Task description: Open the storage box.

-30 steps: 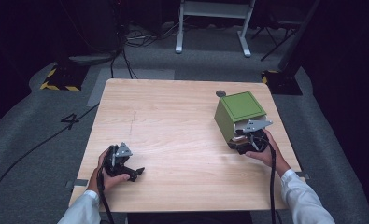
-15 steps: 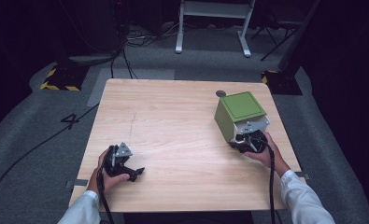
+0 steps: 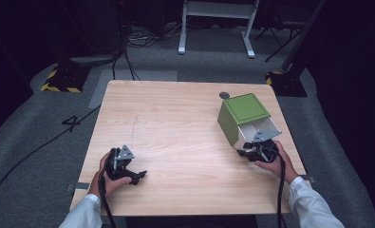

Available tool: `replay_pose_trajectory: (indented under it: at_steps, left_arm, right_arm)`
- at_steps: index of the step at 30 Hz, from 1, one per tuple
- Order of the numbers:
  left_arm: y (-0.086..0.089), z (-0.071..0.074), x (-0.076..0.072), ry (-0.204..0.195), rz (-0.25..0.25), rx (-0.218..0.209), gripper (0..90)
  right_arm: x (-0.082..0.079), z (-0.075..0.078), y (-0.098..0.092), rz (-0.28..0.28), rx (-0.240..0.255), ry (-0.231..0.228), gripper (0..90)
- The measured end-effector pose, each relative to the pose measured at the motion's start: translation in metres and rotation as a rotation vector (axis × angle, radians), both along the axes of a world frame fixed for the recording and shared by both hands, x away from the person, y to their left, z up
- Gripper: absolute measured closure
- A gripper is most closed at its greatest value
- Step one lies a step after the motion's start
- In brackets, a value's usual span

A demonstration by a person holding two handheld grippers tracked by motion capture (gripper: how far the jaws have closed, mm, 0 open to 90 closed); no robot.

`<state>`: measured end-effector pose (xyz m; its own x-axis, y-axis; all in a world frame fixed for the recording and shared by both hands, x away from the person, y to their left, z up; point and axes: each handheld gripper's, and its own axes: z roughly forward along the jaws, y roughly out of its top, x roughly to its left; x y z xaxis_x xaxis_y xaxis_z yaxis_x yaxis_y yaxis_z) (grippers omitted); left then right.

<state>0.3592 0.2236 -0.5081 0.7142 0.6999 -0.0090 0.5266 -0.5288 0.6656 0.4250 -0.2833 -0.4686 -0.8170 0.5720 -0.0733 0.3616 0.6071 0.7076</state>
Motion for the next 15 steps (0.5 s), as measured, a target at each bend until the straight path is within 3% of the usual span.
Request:
replay_pose_trajectory:
  at_steps: [15]
  left_arm:
    - [0.000,0.000,0.000,0.002,0.003,-0.005,0.2]
  right_arm:
    - [-0.016,0.000,-0.002,0.039,-0.004,-0.002,61.6]
